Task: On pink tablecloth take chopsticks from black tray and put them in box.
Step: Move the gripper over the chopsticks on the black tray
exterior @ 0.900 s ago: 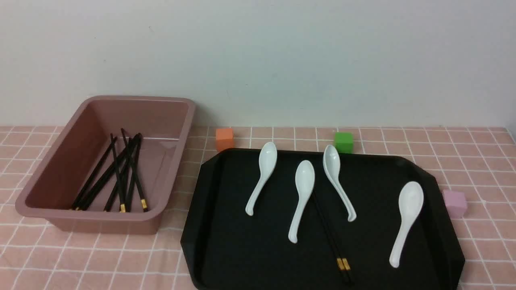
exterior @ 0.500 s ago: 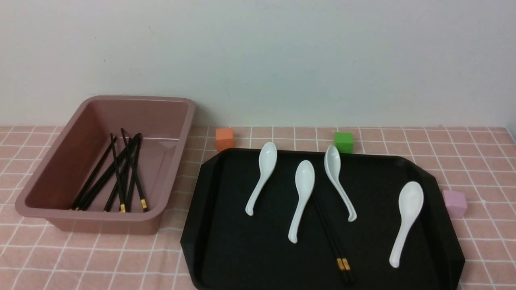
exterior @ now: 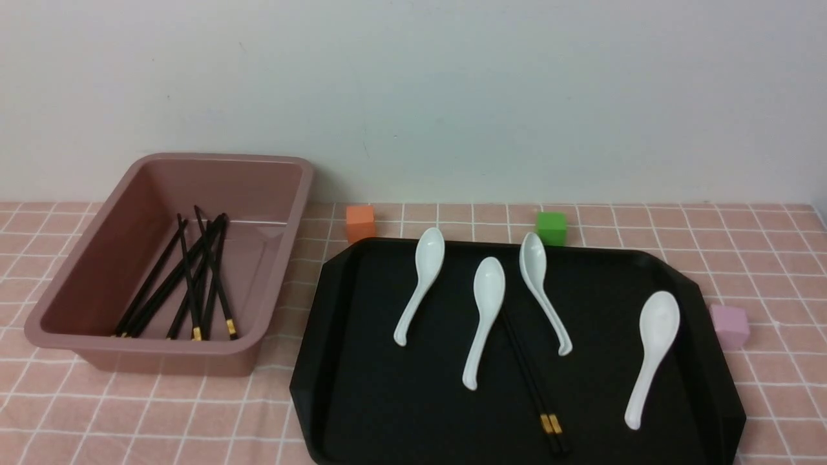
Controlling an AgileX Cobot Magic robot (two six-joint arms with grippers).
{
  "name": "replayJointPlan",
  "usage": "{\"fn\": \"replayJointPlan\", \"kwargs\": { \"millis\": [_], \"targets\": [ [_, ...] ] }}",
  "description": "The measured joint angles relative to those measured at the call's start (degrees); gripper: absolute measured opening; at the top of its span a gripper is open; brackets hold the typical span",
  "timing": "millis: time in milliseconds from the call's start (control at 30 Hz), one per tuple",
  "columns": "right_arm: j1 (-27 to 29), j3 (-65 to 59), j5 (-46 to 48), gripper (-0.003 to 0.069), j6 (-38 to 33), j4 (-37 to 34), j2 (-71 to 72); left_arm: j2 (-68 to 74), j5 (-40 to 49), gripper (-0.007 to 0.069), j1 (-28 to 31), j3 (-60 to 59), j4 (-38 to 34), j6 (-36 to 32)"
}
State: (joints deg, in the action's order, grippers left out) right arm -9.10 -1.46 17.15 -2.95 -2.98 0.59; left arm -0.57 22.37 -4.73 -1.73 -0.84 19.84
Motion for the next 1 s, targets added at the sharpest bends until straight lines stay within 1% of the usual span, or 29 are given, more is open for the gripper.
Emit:
{"fn": "replayJointPlan", "kwargs": {
  "millis": [167,300,433,533,567,600,633,667,733,767,833,900,933,967,1000],
  "targets": [
    [0.0,0.0,-13.1,0.0188,8.1,-8.3,0.0,0.0,0.0,0.0239,0.0,0.0,0.0,0.0],
    [0.0,0.0,-19.0,0.0192,10.1,-10.8,0.0,0.0,0.0,0.0239,0.0,0.0,0.0,0.0],
    [0.0,0.0,-22.1,0.0192,10.4,-11.4,0.0,0.0,0.0,0.0239,0.0,0.0,0.0,0.0],
    [0.0,0.0,-22.4,0.0192,12.4,-12.6,0.0,0.0,0.0,0.0239,0.0,0.0,0.0,0.0],
    [0.0,0.5,-21.2,0.0192,16.2,-14.1,0.0,0.0,0.0,0.0239,0.0,0.0,0.0,0.0],
    [0.0,0.7,-20.8,0.0192,16.6,-14.2,-0.1,0.0,0.0,0.0239,0.0,0.0,0.0,0.0],
    [0.0,3.8,-15.5,0.0178,19.7,-14.4,-1.3,0.0,0.0,0.0239,0.0,0.0,0.0,0.0],
    [0.0,6.1,-12.3,0.0167,20.5,-13.9,-2.6,0.0,0.0,0.0239,0.0,0.0,0.0,0.0],
    [0.0,12.6,-3.0,0.0131,20.5,-12.1,-8.1,0.0,0.0,0.0239,0.0,0.0,0.0,0.0],
    [0.0,17.6,4.5,0.0104,19.2,-10.8,-11.8,0.0,0.0,0.0239,0.0,0.0,0.0,0.0],
    [0.0,24.4,15.6,0.0071,16.0,-9.4,-18.7,0.0,0.0,0.0239,0.0,0.0,0.0,0.0],
    [0.0,32.6,29.8,0.0033,10.7,-8.4,-28.9,0.0,0.0,0.0239,0.0,0.0,0.0,0.0],
    [0.0,32.6,29.8,0.0033,10.3,-8.3,-29.8,0.0,0.0,0.0239,0.0,0.0,0.0,0.0],
    [0.0,36.6,36.7,0.0017,7.7,-8.1,-36.1,0.0,0.0,0.0239,0.0,0.0,0.0,0.0],
    [0.0,38.8,40.6,0.0009,5.8,-8.1,-40.3,0.0,0.0,0.0239,0.0,0.0,0.0,0.0]
  ]
}}
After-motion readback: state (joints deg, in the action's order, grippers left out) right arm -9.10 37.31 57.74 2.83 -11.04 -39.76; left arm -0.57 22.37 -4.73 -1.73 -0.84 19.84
